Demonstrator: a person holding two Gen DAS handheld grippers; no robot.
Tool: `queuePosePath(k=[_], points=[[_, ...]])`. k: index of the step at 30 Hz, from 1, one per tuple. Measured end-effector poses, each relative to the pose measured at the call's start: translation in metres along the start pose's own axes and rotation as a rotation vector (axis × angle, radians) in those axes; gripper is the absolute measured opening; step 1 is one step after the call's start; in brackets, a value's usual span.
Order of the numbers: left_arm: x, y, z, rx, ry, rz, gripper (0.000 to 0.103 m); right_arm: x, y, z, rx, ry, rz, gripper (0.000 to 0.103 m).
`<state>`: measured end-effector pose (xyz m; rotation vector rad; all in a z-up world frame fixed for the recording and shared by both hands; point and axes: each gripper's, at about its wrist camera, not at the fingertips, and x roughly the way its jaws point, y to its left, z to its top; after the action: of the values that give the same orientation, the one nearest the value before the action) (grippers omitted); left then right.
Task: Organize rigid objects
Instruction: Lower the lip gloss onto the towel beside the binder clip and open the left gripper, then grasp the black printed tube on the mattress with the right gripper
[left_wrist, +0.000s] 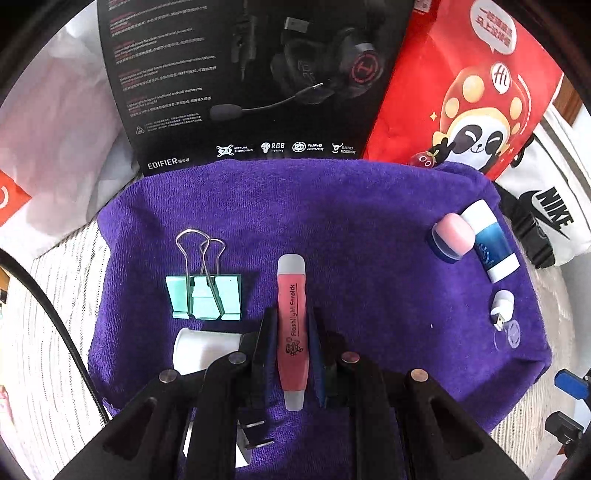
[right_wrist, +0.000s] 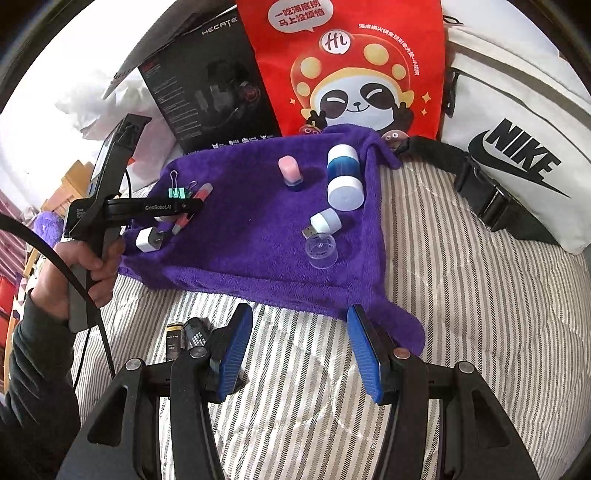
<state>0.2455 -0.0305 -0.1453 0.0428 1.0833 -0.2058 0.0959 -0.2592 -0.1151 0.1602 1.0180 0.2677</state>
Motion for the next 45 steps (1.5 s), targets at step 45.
queuePosePath(k=[45], points=[[-0.101,0.036,-0.121,-0.119,-0.069,-0.093,0.035,0.049,0.066,-0.04,-0.186,0.083,0.033,0.026]])
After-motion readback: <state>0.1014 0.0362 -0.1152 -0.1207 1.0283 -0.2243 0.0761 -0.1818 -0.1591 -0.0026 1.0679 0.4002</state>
